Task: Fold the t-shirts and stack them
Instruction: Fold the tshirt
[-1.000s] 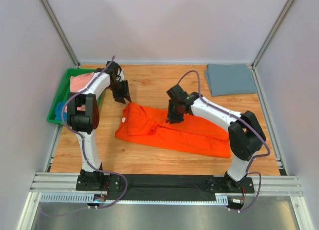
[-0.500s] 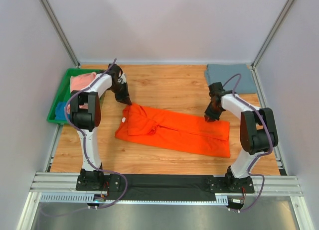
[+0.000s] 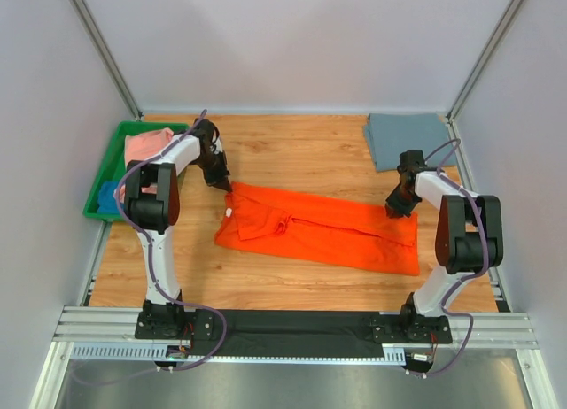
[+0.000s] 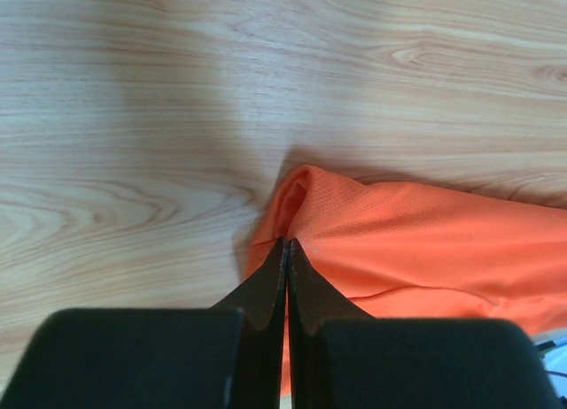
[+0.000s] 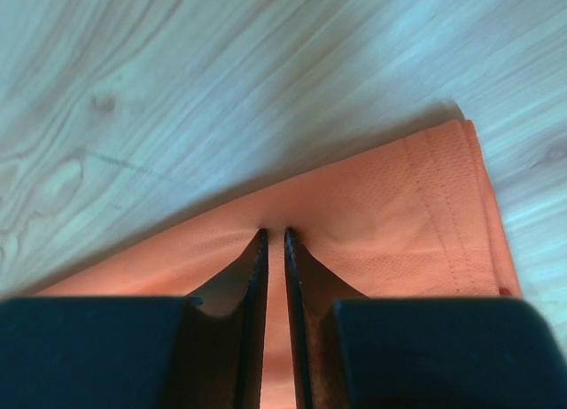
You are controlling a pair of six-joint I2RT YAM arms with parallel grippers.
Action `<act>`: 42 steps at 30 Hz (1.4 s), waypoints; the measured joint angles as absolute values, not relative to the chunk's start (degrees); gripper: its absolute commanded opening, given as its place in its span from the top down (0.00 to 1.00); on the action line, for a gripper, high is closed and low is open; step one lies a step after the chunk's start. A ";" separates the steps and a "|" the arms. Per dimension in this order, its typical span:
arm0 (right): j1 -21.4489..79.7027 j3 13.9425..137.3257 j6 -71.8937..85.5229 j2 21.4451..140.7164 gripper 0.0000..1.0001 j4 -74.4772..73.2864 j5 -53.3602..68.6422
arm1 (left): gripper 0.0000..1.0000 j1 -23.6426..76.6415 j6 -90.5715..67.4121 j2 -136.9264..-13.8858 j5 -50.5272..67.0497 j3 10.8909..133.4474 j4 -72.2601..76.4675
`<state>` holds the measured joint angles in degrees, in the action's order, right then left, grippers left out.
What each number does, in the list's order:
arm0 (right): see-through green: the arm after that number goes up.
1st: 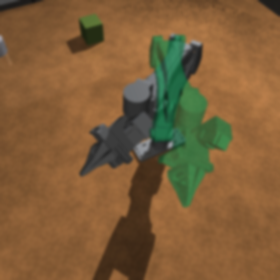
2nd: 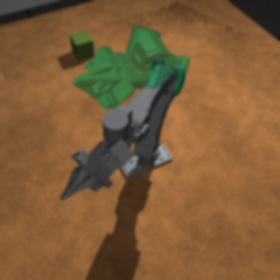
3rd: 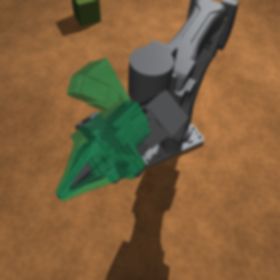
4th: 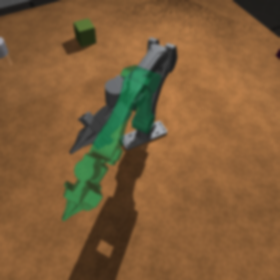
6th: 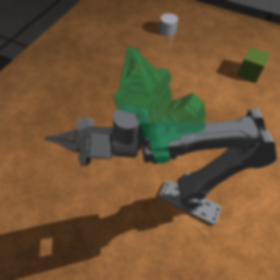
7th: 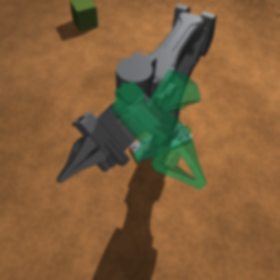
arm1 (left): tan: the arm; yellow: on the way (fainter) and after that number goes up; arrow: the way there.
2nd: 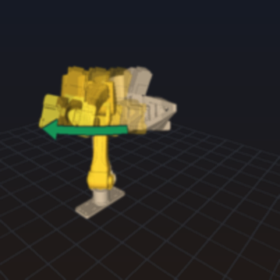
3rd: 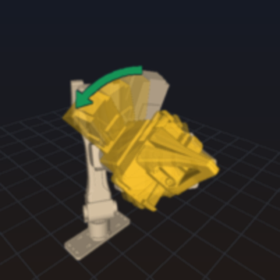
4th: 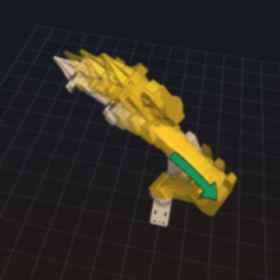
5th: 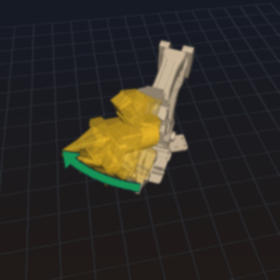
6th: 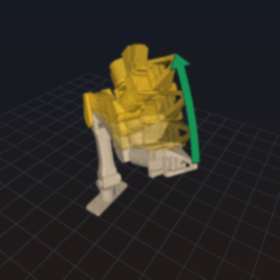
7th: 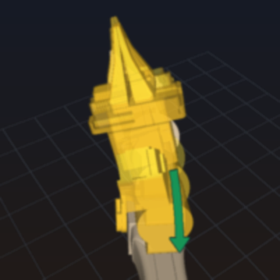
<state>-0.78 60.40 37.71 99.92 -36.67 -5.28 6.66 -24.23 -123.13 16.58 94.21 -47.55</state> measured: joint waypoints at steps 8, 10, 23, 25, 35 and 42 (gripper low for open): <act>-3.55 60.31 37.52 99.85 0.78 -34.06 -2.48 | 0.78 6.98 -25.34 -124.51 17.63 96.23 -47.57; -3.57 60.38 37.28 99.85 0.76 -33.98 -1.93 | 0.70 6.92 -25.74 -124.51 18.09 96.44 -47.64; -1.39 65.43 35.00 92.92 0.64 -41.58 2.24 | 0.64 9.65 -25.58 -110.74 18.33 93.54 -49.78; -0.69 65.65 34.94 91.29 0.65 -42.74 2.66 | 0.64 12.16 -25.76 -107.18 19.66 91.35 -48.71; -0.19 65.63 34.35 80.97 0.67 -49.34 4.51 | 0.71 26.89 -30.50 -108.84 26.00 84.03 -40.12; -0.19 65.39 34.17 79.83 0.67 -50.59 5.78 | 0.73 31.00 -33.28 -115.24 26.50 83.92 -35.81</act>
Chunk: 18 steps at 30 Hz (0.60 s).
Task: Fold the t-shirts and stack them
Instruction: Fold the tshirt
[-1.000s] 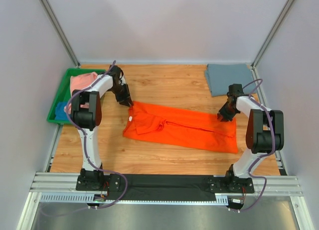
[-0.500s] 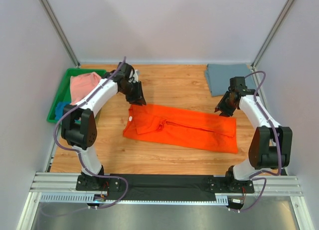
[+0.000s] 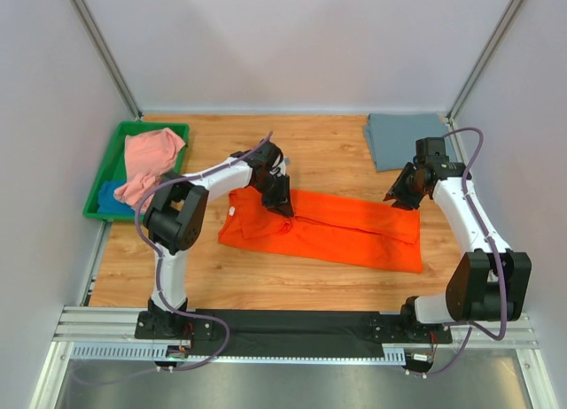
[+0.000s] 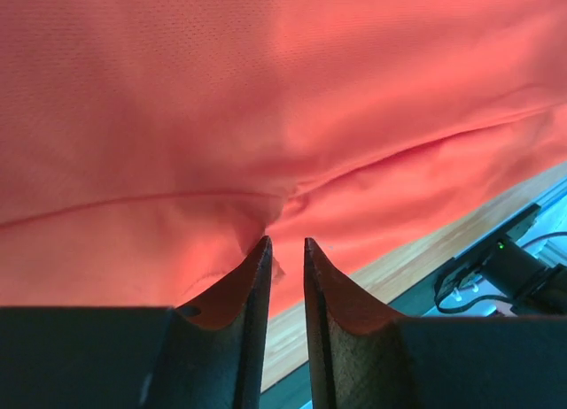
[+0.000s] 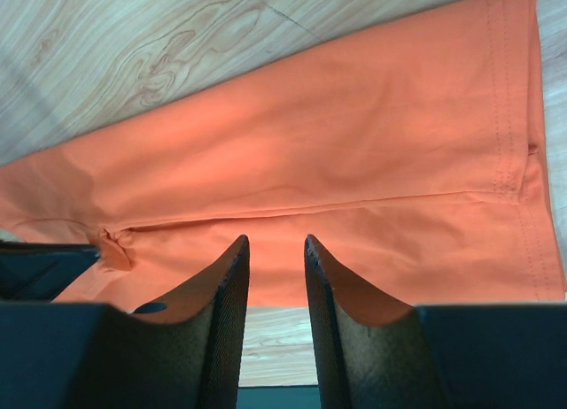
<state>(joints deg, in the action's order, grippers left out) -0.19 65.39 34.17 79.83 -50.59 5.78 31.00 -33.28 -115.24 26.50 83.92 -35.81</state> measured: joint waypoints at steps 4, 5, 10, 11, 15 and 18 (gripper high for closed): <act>-0.19 65.19 33.98 79.81 0.67 -50.72 6.04 | 0.73 31.90 -34.63 -117.49 26.57 81.65 -33.61; -0.19 65.14 33.98 79.77 0.67 -50.74 6.07 | 0.73 32.10 -34.98 -117.82 26.72 80.68 -33.12; -0.19 64.82 33.95 79.29 0.67 -51.00 6.07 | 0.72 32.56 -36.99 -118.04 28.40 80.03 -31.27; -0.19 64.82 33.98 79.29 0.67 -51.16 6.07 | 0.72 32.71 -37.17 -118.04 28.53 80.25 -31.16; -0.19 64.82 34.22 78.65 0.67 -51.79 6.09 | 0.69 33.10 -37.21 -117.45 27.64 82.76 -34.04; -0.19 64.82 34.44 77.19 0.67 -52.21 6.07 | 0.69 33.12 -37.52 -114.06 25.15 83.31 -36.82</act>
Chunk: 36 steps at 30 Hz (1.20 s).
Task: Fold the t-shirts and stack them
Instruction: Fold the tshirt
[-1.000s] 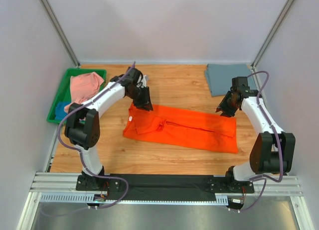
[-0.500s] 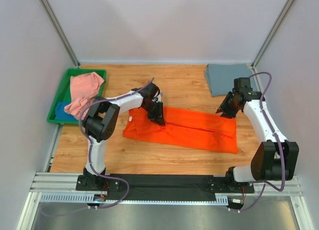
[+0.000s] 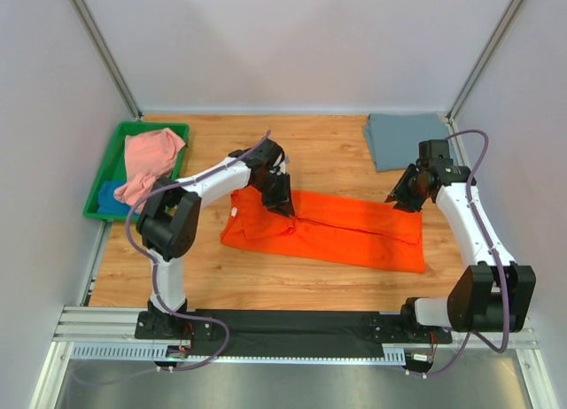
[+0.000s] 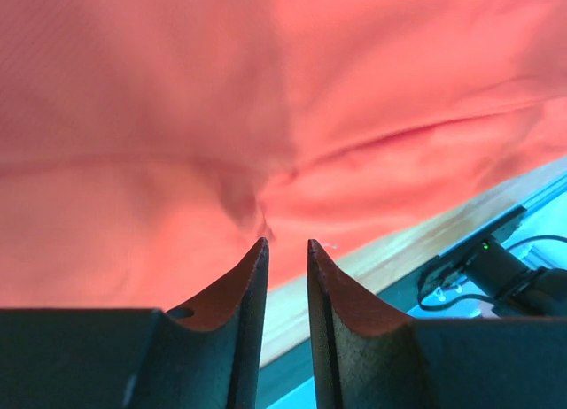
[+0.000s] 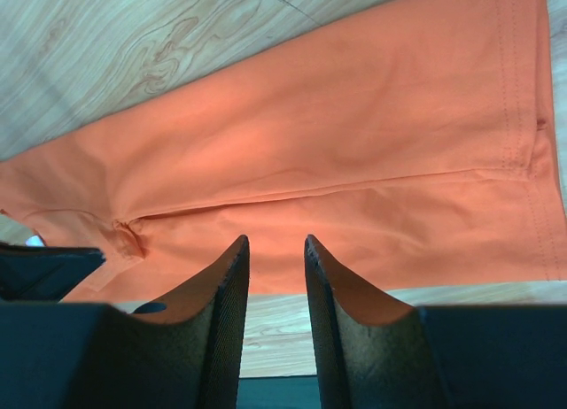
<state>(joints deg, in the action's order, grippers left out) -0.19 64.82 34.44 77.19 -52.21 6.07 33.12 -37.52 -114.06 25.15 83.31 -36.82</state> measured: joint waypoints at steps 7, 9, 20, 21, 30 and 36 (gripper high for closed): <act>-0.19 62.65 34.87 71.37 0.66 -53.67 5.93 | 0.69 32.47 -38.17 -106.76 16.97 83.22 -44.31; -0.19 61.80 35.09 69.97 0.66 -54.04 5.93 | 0.70 32.03 -38.41 -106.96 14.98 81.97 -45.39; 0.30 61.06 35.29 68.99 0.66 -54.26 6.68 | 0.73 29.41 -39.11 -121.10 7.84 89.84 -55.24; 0.56 61.06 35.29 68.86 0.66 -54.39 6.79 | 0.73 29.10 -39.07 -122.67 7.38 92.49 -55.90; 2.04 58.41 35.00 60.05 0.66 -57.84 8.47 | 0.66 19.51 -38.09 -144.09 13.82 129.56 -59.20; 2.22 54.33 33.19 56.86 0.66 -61.89 8.21 | 0.61 15.27 -38.70 -142.26 22.26 125.16 -47.11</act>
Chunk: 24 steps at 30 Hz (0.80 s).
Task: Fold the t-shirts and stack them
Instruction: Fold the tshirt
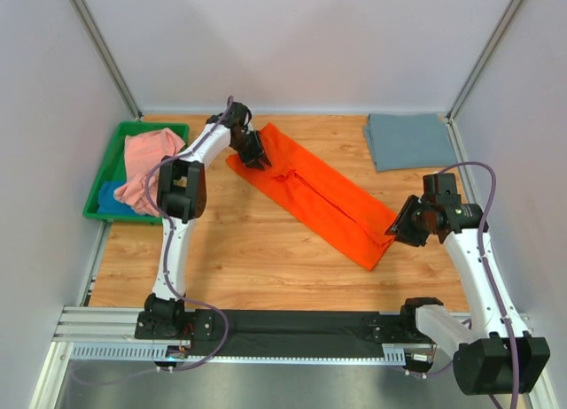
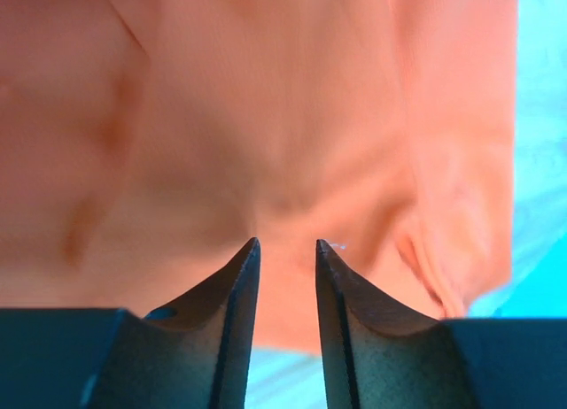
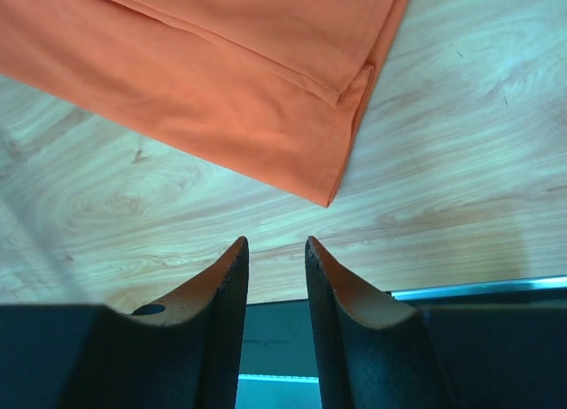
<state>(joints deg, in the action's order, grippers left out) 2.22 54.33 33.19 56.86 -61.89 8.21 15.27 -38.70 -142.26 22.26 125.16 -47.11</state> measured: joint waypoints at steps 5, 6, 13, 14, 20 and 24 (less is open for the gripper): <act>2.24 52.45 32.71 55.94 0.69 -63.16 8.23 | 0.60 19.11 -38.09 -131.96 25.93 113.89 -43.13; 2.24 52.31 32.71 55.70 0.69 -63.33 8.19 | 0.61 20.36 -38.00 -129.95 26.39 112.68 -42.54; 2.24 53.98 31.97 54.30 0.71 -65.84 5.06 | 0.64 35.00 -39.62 -114.02 28.93 100.07 -33.71; 2.24 54.94 31.64 54.33 0.71 -66.74 4.19 | 0.65 37.28 -40.05 -113.40 29.26 99.18 -32.77; 2.24 61.69 31.53 52.95 0.71 -69.87 2.42 | 0.65 48.23 -43.79 -115.87 29.28 97.47 -29.47; 2.24 66.52 31.55 51.59 0.71 -72.42 2.00 | 0.65 53.60 -46.48 -120.33 29.02 97.36 -27.64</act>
<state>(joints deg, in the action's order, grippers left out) 2.24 66.52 31.55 51.59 -72.42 2.00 53.60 -46.48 -120.33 29.02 97.36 -27.64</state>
